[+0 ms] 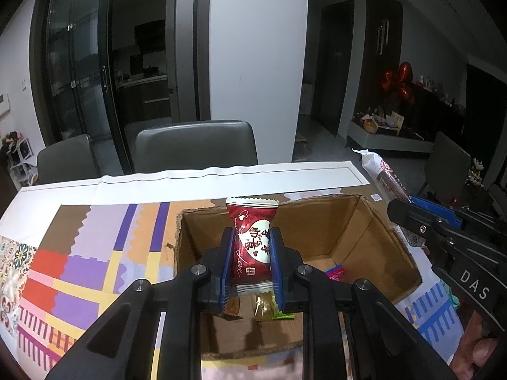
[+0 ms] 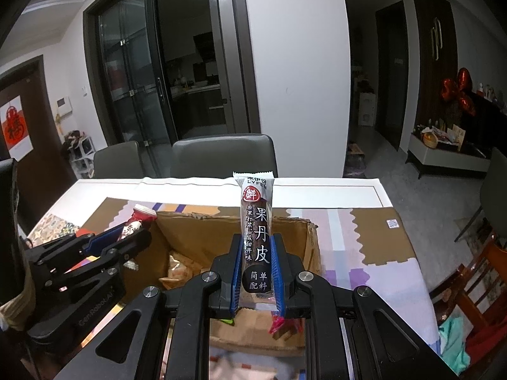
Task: Organize snacks
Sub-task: 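Open both tools to drop the snacks into the box, then withdraw both open tools from the box back toward the table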
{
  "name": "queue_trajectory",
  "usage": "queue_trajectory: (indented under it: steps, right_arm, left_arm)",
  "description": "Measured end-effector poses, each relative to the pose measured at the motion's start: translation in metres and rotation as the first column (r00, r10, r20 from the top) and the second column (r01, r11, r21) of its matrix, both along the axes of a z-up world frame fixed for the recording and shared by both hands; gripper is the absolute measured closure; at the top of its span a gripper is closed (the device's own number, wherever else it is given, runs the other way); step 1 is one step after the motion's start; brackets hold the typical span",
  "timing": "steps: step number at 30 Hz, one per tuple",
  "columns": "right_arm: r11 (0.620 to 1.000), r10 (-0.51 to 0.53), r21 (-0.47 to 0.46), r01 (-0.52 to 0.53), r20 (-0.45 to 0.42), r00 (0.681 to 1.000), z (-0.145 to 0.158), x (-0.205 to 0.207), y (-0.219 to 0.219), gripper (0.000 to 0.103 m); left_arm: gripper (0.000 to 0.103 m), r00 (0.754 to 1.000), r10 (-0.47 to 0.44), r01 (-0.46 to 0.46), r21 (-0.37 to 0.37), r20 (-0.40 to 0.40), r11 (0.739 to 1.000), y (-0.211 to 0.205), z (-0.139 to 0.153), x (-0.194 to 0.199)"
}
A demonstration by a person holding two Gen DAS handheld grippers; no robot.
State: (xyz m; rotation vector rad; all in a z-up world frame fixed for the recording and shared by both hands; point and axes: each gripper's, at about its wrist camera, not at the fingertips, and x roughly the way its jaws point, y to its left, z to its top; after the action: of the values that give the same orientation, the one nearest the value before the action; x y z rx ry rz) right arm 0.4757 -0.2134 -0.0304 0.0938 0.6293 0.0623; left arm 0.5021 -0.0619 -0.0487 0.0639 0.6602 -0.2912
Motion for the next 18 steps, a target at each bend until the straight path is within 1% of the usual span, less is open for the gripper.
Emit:
queue_trajectory:
  steps: [6,7,9,10,11,12,13,14,15,16,18]
  right_arm:
    - [1.000,0.007,-0.008,-0.008,-0.013,1.000,-0.006,0.011,0.001,0.085]
    - [1.000,0.010,-0.011,-0.010,-0.016,1.000,-0.008,0.013,0.001,0.084]
    - [1.000,0.009,-0.019,-0.009,-0.024,1.000,-0.011,0.016,0.001,0.084]
    - [1.000,0.007,-0.020,-0.008,-0.028,1.000,-0.013,0.016,0.000,0.082]
    - [1.000,0.006,-0.017,-0.007,-0.031,0.999,-0.014,0.017,0.000,0.073]
    - [1.000,-0.001,-0.017,0.000,-0.031,1.000,-0.014,0.018,-0.001,0.067]
    - [1.000,-0.008,-0.018,0.007,-0.028,1.000,-0.013,0.017,-0.001,0.056]
    - [1.000,-0.015,-0.017,0.015,-0.018,1.000,-0.012,0.016,-0.002,0.049]
    - [1.000,-0.020,-0.018,0.020,-0.013,1.000,-0.011,0.014,-0.004,0.045]
    - [0.999,-0.028,-0.022,0.027,-0.009,1.000,-0.010,0.013,-0.005,0.039]
    - [0.999,-0.034,-0.026,0.034,-0.004,0.999,-0.007,0.011,-0.006,0.038]
  left_arm:
    - [0.080,1.000,0.018,-0.018,0.002,-0.002,1.000,0.002,-0.006,0.004]
    - [0.078,1.000,0.018,-0.018,0.001,-0.002,1.000,0.002,-0.006,0.004]
    - [0.068,1.000,0.020,-0.020,-0.004,-0.002,1.000,0.002,-0.005,0.005]
    - [0.059,1.000,0.022,-0.022,-0.006,0.001,1.000,0.003,-0.004,0.004]
    - [0.057,1.000,0.024,-0.024,-0.007,0.006,1.000,0.003,-0.003,0.003]
    - [0.056,1.000,0.024,-0.024,-0.007,0.008,1.000,0.003,-0.003,0.002]
    - [0.050,1.000,0.027,-0.027,-0.007,0.009,1.000,0.003,-0.002,0.001]
    - [0.045,0.999,0.032,-0.032,-0.007,0.014,0.999,0.003,-0.001,0.000]
    - [0.043,0.999,0.037,-0.037,-0.006,0.018,0.999,0.003,0.001,-0.001]
    - [0.042,0.999,0.041,-0.041,-0.004,0.023,0.999,0.004,0.002,-0.003]
    - [0.042,0.998,0.050,-0.050,0.002,0.033,0.999,0.004,0.005,-0.007]
